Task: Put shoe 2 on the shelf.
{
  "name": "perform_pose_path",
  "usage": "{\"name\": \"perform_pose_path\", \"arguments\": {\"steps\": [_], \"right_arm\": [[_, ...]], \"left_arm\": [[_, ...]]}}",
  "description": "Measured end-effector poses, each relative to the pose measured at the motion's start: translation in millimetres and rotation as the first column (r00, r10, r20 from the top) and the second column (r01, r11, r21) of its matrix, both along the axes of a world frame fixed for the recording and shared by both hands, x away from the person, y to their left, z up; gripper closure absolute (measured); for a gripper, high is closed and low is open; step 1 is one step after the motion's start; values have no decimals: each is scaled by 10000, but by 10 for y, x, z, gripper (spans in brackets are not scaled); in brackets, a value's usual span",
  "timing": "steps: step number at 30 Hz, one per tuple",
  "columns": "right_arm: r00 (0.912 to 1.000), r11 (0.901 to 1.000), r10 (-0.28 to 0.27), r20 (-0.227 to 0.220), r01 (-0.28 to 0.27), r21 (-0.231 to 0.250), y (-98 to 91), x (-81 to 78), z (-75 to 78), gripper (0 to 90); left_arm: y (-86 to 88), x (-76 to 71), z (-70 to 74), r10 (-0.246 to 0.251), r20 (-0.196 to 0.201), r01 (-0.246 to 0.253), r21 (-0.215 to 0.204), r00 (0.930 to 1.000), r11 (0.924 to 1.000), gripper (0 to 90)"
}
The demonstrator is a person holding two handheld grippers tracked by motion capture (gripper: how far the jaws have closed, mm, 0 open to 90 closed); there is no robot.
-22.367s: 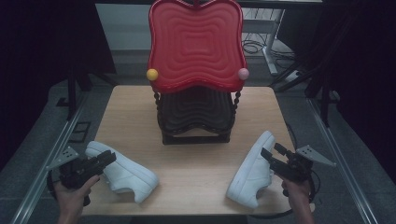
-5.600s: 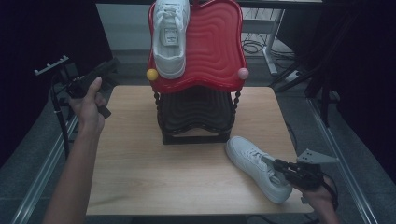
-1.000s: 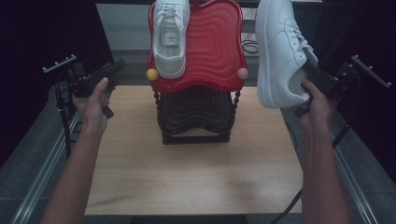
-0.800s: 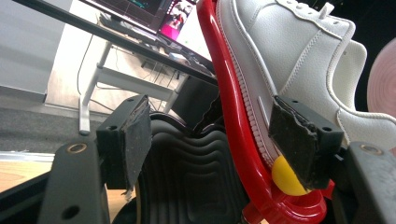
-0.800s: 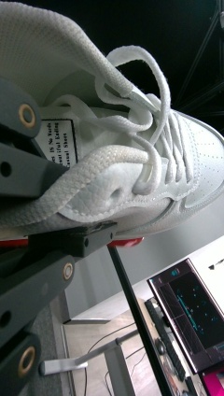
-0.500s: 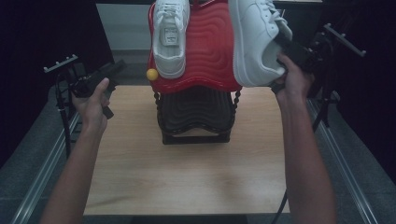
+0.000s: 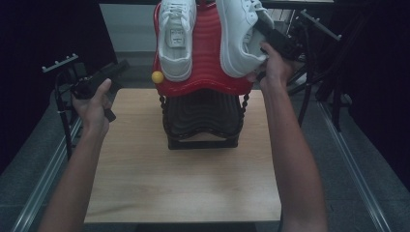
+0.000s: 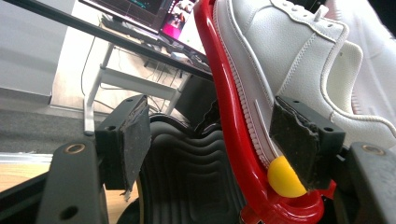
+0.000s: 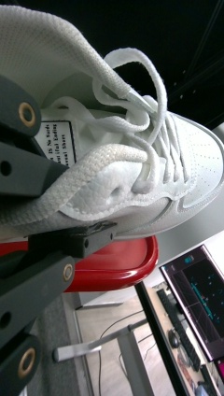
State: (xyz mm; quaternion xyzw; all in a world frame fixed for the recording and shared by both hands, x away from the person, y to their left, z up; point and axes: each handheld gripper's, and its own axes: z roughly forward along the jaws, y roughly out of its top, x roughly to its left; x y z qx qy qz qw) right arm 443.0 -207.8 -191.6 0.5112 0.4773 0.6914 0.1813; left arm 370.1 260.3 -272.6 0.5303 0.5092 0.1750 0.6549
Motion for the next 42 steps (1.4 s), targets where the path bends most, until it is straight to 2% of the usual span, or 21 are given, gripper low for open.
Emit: {"name": "perform_pose_path", "arguments": {"steps": [9,13,17,19,20,21,22,23,24,25,27,29,30,31,35,39,42], "right_arm": [[9977,9967,-622,-273,606,-542,131,118,-42,818],[9922,9860,-1229,-218,1196,-1162,225,130,-79,795],[9904,9773,-1379,0,1361,-1621,289,126,-81,749],[9913,9776,-1317,43,1306,-1650,306,125,-78,718],[9943,9772,-1061,135,1068,-1832,341,124,-71,628],[9943,9772,-1061,135,1068,-1832,341,124,-71,628],[9948,9716,-993,217,1016,-2139,398,109,-60,572],[9948,9716,-993,217,1016,-2139,398,109,-60,572],[9963,9723,-823,239,855,-2174,407,112,-55,491],[9963,9723,-823,239,855,-2174,407,112,-55,491],[9989,9794,-470,8,463,-1967,385,141,-65,385],[9999,9864,-43,-140,19,-1641,342,168,-78,324],[9990,9897,401,-219,-427,-1370,298,192,-92,277],[9990,9897,401,-219,-427,-1370,298,192,-92,277],[9943,9897,1058,109,-1043,-981,236,165,-78,254],[9935,9894,1120,188,-1098,-949,184,120,-54,260],[9901,9862,1323,467,-1268,-1063,74,33,-51,291]], "left_arm": [[17,-7,4,52,-20,-52,101,10000,9999,292],[17,-6,-2,51,-20,-50,180,10000,9998,292],[8,-5,-11,57,-46,-56,226,10000,9997,292],[6,-3,-16,53,-64,-52,225,10000,9997,292],[3,-1,-21,47,-70,-45,243,10000,9997,292],[3,-1,-21,47,-70,-45,243,10000,9997,292],[2,-1,-27,40,-91,-38,259,10000,9997,292],[2,-1,-27,40,-91,-38,259,10000,9997,292],[-1,1,-33,39,-86,-37,254,10000,9997,292],[-1,1,-33,39,-86,-37,254,10000,9997,292],[-5,5,-38,23,-108,-20,254,9999,9997,292],[-10,10,-44,-1,-123,4,275,9999,9996,292],[-14,10,-43,0,-127,3,283,9999,9996,292],[-14,10,-43,0,-127,3,283,9999,9996,292],[-11,12,-49,35,-116,-31,298,9999,9996,292],[-16,11,-55,21,-114,-17,301,9999,9995,292],[-13,12,-58,34,-98,-31,287,9999,9996,293]]}}
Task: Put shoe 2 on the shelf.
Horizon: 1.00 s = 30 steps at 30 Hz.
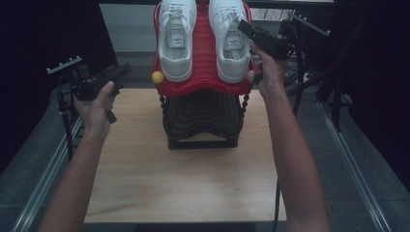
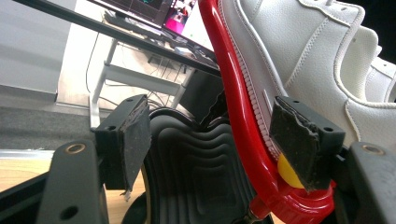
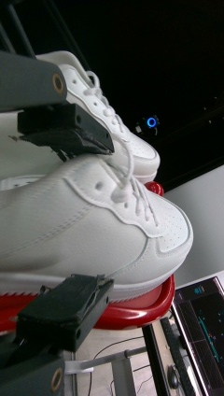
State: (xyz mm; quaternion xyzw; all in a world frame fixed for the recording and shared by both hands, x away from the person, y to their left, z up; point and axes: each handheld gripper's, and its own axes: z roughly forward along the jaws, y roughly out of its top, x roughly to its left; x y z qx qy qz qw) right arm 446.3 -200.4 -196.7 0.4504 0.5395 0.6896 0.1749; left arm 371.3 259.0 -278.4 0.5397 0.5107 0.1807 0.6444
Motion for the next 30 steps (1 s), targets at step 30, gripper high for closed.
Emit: {"name": "perform_pose_path", "arguments": {"steps": [30], "right_arm": [[9994,9940,-339,-85,328,-1047,-1017,-386,-662,395]], "left_arm": [[-48,25,-22,-22,-28,22,47,10000,10000,294]]}}
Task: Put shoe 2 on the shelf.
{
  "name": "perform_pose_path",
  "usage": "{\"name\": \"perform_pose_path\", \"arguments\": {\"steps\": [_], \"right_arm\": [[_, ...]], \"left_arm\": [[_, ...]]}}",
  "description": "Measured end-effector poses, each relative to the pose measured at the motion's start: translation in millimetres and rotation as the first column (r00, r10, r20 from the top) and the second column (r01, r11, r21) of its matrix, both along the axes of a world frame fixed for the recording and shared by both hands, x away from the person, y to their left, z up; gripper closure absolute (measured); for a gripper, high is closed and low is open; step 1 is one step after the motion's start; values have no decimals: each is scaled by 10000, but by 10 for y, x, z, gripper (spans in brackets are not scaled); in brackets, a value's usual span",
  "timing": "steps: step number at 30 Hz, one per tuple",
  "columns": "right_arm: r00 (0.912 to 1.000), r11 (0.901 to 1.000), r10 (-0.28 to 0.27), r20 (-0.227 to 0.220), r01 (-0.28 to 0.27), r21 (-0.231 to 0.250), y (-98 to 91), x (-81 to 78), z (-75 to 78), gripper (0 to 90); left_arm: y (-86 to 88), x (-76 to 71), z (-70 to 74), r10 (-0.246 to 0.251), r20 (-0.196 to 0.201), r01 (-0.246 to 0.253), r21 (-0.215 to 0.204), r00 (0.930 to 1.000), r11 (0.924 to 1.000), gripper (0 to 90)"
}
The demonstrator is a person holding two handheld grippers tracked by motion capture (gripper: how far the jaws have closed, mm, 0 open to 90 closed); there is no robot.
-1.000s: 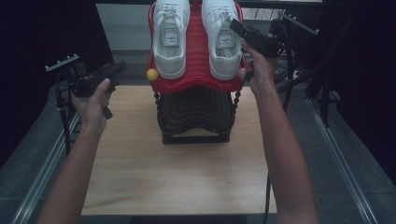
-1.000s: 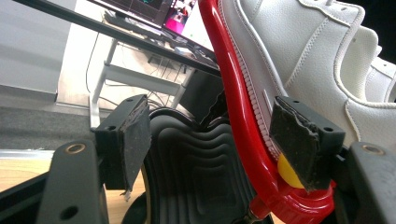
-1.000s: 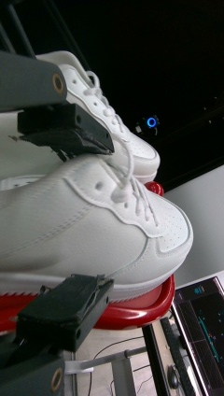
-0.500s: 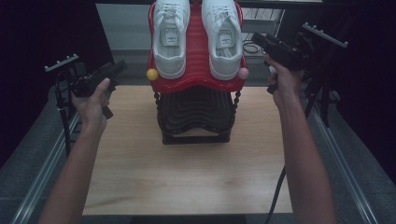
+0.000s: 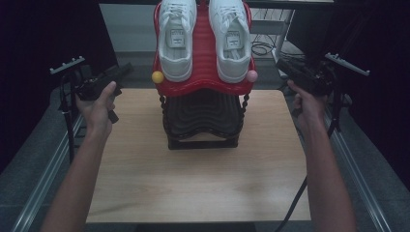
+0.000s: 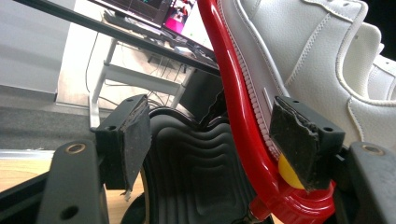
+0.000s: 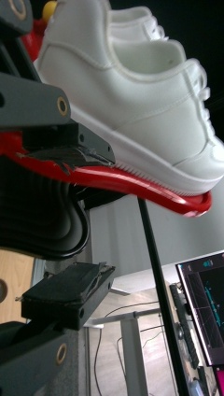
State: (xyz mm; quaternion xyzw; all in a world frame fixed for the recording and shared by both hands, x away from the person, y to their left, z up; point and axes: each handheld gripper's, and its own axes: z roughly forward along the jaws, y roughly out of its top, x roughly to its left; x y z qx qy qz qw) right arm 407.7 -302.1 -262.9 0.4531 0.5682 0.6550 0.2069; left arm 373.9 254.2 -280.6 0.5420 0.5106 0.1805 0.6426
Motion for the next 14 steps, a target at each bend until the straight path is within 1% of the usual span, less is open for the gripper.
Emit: {"name": "perform_pose_path", "arguments": {"steps": [2,7,12,13,14], "right_arm": [[10000,10000,7,-4,-7,15,-28,3,-52,398],[10000,10000,15,27,-14,-10,-30,-1,-57,401],[9999,9999,131,74,-130,-82,-7,-11,-71,398],[9999,9999,158,30,-158,-50,0,-13,-77,392],[9999,9999,158,30,-158,-50,0,-13,-77,392]], "left_arm": [[-8,3,-2,-10,-24,10,2,10000,10000,294],[-11,6,-3,-19,-27,19,11,10000,10000,294],[-13,-13,-15,-55,3,55,30,10000,10000,294],[-13,-13,-15,-55,3,55,30,10000,10000,294],[-15,-20,-19,-59,29,59,131,10000,9999,294]]}}
